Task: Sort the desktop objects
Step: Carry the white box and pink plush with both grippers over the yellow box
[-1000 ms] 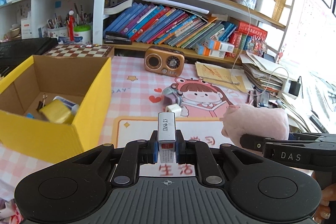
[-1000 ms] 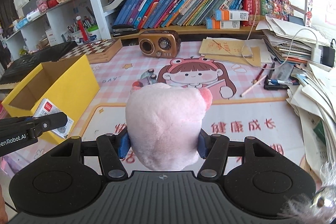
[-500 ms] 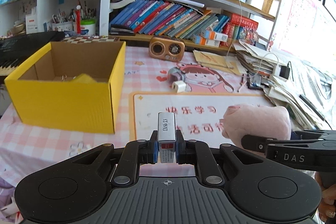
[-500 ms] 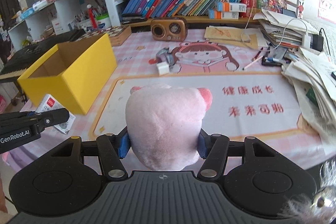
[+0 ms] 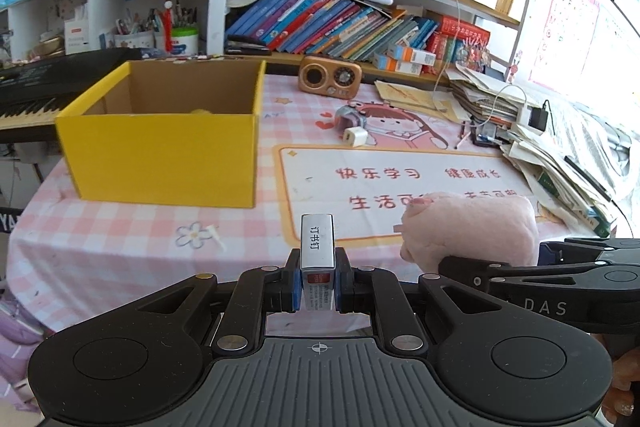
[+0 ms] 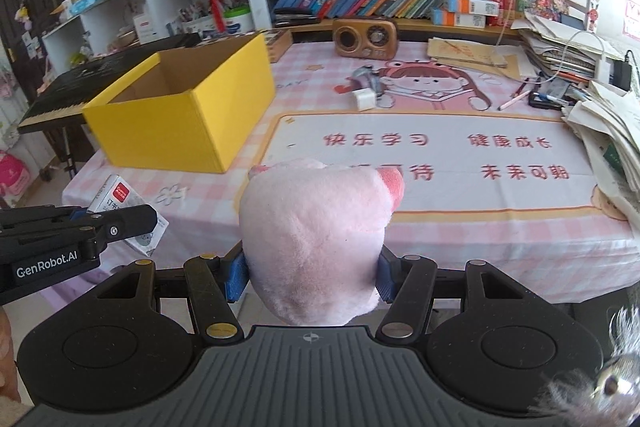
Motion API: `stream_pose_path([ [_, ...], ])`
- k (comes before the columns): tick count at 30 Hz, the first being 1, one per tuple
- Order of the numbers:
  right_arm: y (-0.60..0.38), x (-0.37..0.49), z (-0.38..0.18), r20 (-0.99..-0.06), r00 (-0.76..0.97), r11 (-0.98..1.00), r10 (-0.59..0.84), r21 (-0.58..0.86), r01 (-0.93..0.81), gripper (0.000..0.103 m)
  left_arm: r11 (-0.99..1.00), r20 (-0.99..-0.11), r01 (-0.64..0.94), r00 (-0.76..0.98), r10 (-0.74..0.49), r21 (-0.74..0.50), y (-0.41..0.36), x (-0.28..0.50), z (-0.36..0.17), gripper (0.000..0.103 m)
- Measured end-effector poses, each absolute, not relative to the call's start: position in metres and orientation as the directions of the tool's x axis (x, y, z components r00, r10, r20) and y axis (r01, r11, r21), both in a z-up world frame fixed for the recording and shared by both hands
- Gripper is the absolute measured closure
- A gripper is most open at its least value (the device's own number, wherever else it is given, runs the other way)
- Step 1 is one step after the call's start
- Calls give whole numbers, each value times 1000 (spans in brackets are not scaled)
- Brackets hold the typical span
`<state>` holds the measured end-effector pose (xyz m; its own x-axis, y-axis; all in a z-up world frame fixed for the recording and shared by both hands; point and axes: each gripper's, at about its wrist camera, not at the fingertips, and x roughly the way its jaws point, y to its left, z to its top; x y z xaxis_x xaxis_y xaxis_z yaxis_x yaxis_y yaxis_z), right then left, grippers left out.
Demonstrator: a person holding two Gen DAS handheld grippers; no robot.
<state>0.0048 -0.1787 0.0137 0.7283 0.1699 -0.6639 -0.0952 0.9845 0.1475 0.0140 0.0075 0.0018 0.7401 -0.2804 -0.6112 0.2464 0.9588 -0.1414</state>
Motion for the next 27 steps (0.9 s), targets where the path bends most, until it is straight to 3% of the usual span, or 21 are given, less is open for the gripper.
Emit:
stream_pose_path([
  [27, -93, 19, 14, -662, 675, 939, 325, 139, -315, 46, 987, -608, 40, 783, -128, -156, 89, -14, 3, 90],
])
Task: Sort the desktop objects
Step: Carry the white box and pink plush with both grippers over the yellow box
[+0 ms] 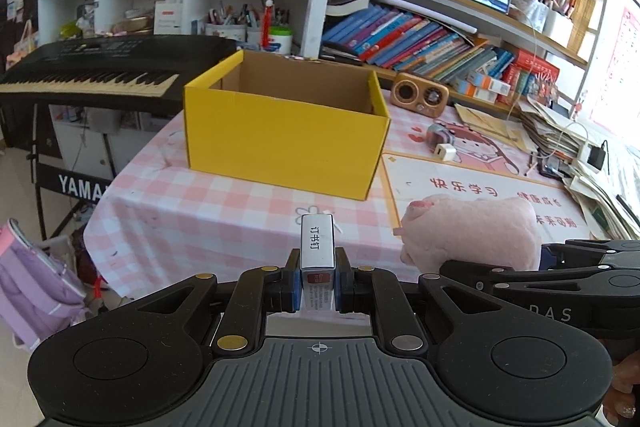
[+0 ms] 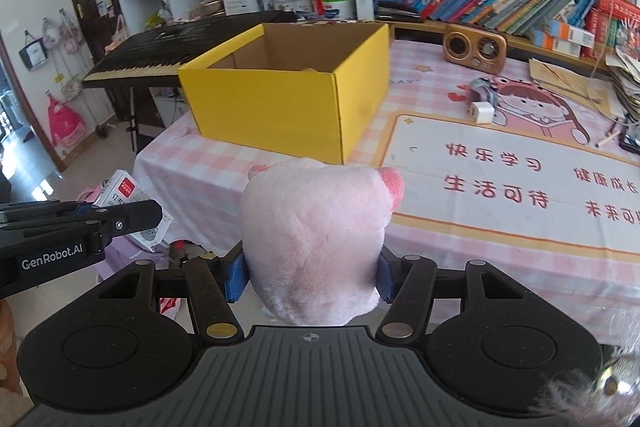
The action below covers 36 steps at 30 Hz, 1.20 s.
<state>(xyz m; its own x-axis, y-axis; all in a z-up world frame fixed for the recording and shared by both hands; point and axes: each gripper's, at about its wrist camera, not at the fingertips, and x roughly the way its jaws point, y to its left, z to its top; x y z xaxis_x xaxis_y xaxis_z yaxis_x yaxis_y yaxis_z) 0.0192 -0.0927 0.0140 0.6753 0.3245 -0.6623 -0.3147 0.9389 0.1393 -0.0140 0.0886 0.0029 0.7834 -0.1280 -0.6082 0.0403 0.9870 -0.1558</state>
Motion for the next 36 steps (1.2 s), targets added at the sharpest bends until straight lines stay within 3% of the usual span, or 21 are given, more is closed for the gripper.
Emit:
stream_pose_path([
  [23, -77, 48, 19, -673, 664, 934, 325, 121, -335, 46, 979, -614, 15, 777, -139, -203, 107, 9, -3, 90],
  [36, -74, 93, 47, -596, 705, 911, 384, 119, -395, 46, 984, -567, -24, 819, -81, -176, 114, 51, 18, 90],
])
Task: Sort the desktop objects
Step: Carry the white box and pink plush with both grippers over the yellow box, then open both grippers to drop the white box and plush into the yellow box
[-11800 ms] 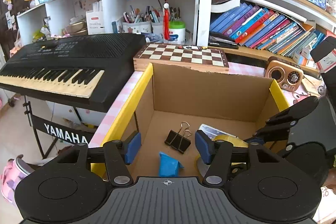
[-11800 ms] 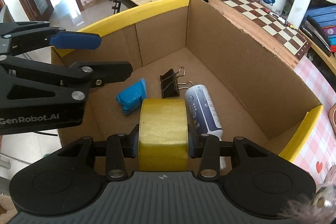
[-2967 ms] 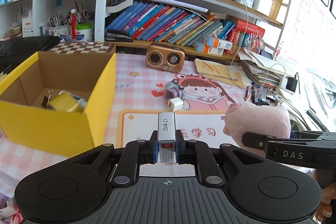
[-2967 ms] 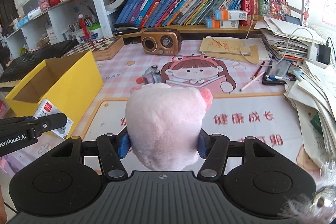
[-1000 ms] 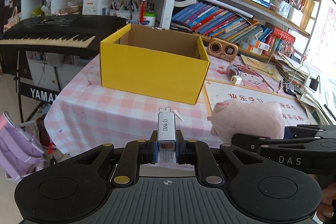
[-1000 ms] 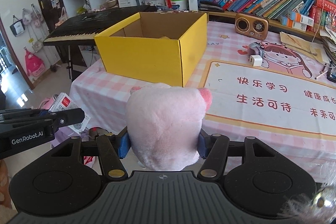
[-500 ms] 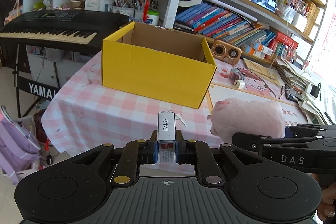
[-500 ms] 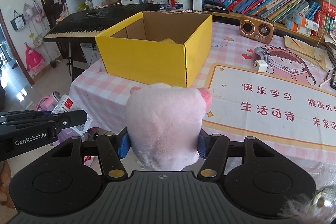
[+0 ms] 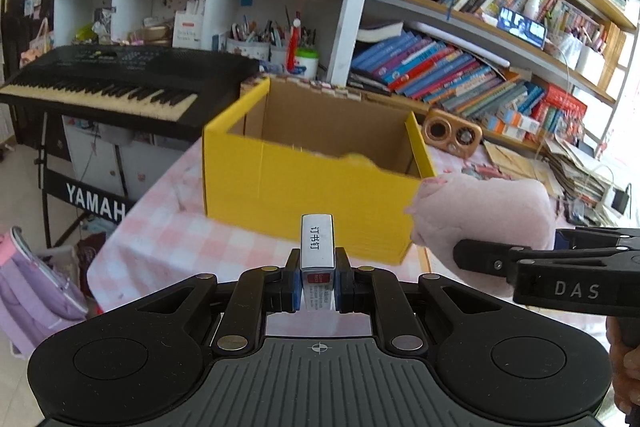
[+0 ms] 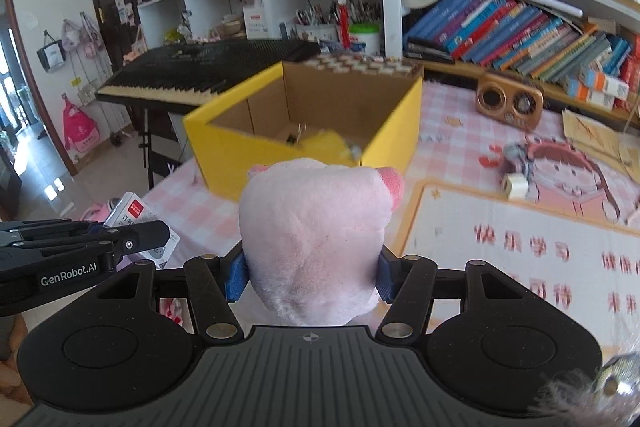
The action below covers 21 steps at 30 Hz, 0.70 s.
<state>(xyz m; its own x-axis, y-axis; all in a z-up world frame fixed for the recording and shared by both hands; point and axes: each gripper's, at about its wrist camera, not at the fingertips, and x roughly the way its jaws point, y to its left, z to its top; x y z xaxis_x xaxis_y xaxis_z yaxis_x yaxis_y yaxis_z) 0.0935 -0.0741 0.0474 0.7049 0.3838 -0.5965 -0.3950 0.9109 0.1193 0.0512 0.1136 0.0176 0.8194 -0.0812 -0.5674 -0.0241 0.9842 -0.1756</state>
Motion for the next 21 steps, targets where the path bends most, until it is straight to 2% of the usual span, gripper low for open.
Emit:
stream_pose_path([
  [11, -72, 172, 89, -487, 746, 876, 454, 92, -473, 46, 988, -462, -57, 887, -14, -141, 115, 127, 50, 90],
  [16, -64, 216, 92, -481, 753, 870, 450, 45, -491, 46, 991, -485, -87, 874, 25, -105, 113, 171, 45, 90],
  [21, -53, 263, 79, -533, 742, 878, 406, 2, -479, 46, 994, -539, -100, 840, 58, -48, 112, 210, 30, 90],
])
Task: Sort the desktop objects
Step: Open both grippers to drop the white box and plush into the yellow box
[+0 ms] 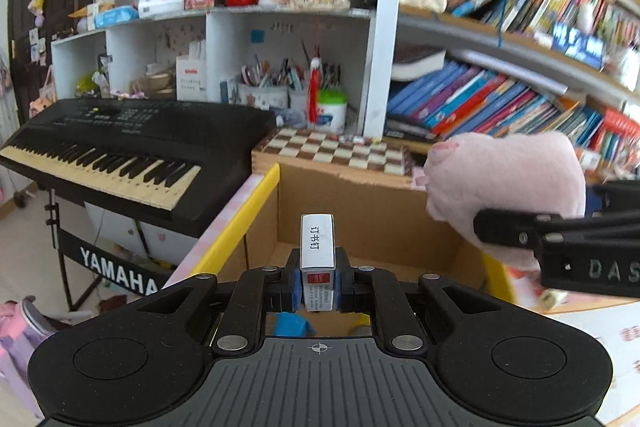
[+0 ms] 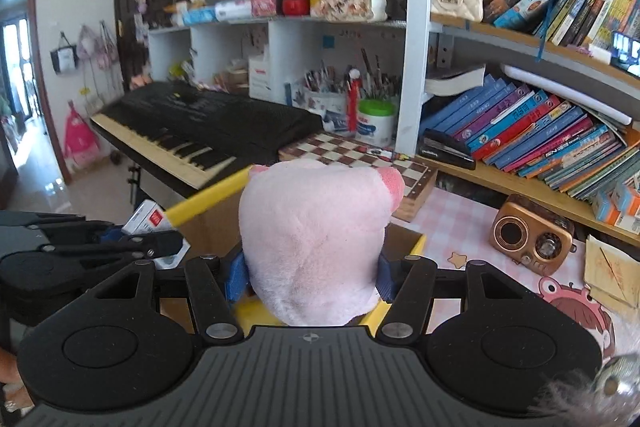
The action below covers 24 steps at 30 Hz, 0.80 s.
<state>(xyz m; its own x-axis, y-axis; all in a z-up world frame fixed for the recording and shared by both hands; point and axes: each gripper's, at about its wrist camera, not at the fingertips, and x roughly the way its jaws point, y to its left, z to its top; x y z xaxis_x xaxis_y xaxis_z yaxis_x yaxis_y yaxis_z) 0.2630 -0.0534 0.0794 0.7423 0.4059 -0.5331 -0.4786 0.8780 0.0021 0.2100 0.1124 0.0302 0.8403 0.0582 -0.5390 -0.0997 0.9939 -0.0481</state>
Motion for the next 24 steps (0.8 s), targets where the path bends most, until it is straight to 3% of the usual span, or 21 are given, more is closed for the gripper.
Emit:
stream_pose_path([
  [11, -16, 344, 37, -712, 556, 831, 430, 70, -553, 46, 995, -708, -95, 700, 90, 32, 114, 261, -14, 90],
  [17, 5, 368, 12, -799, 471, 815, 373, 39, -579, 46, 997, -763, -60, 643, 71, 42, 110, 274, -29, 89],
  [24, 14, 382, -1, -835, 424, 807, 351, 40, -590, 43, 998, -785, -44, 617, 54, 33, 109, 282, -35, 89],
])
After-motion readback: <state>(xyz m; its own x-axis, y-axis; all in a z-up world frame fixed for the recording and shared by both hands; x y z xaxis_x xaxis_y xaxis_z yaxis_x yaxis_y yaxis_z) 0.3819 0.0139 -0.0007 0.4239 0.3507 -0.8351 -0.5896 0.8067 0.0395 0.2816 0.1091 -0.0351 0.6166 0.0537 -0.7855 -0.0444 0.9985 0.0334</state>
